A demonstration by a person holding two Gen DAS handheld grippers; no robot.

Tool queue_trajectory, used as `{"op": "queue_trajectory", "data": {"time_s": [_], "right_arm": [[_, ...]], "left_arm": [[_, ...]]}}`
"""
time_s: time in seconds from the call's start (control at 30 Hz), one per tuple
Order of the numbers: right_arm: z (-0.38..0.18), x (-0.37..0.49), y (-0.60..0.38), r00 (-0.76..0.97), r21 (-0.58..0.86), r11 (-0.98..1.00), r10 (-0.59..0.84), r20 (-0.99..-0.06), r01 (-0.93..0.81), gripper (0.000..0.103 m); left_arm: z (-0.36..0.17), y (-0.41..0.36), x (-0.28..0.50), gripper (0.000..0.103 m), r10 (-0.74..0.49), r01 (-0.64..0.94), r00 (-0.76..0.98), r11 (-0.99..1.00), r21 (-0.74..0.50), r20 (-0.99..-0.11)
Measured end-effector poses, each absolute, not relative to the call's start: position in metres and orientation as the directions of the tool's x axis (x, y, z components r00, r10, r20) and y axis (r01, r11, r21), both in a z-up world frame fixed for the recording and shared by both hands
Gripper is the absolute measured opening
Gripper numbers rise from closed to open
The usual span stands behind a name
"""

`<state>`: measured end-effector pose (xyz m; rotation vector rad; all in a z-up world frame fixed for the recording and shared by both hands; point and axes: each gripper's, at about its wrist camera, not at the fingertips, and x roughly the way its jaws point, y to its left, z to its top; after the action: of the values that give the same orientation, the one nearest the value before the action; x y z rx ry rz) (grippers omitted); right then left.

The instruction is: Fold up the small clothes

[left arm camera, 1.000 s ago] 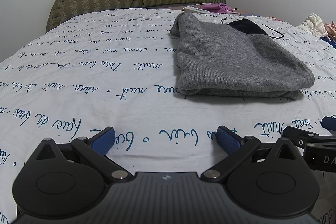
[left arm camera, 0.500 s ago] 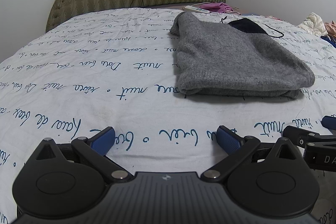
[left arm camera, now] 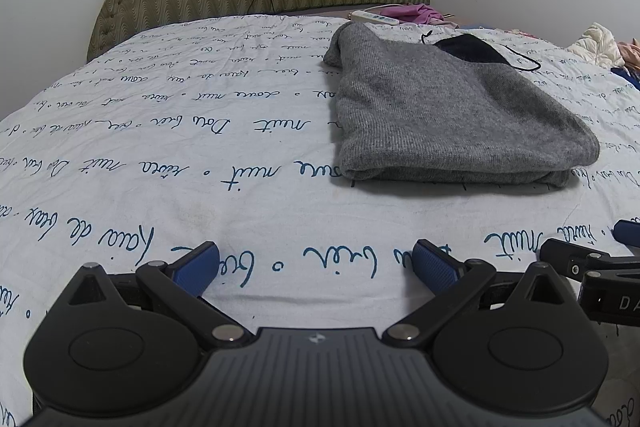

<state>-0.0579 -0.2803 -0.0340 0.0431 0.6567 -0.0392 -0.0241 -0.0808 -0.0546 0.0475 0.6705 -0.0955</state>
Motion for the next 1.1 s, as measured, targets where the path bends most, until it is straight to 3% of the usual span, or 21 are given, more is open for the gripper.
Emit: {"op": "queue_trajectory", "data": {"time_s": [1.1], "right_arm": [[-0.0338,-0.0575,-0.2767,0.786,0.009,0.999,-0.034,-0.617,0.05,0.103]], "left_arm": [[-0.0543,-0.0802,-0.0225,0.103,-0.079,0.106,0.772,0.994,0.005,-0.63]]}}
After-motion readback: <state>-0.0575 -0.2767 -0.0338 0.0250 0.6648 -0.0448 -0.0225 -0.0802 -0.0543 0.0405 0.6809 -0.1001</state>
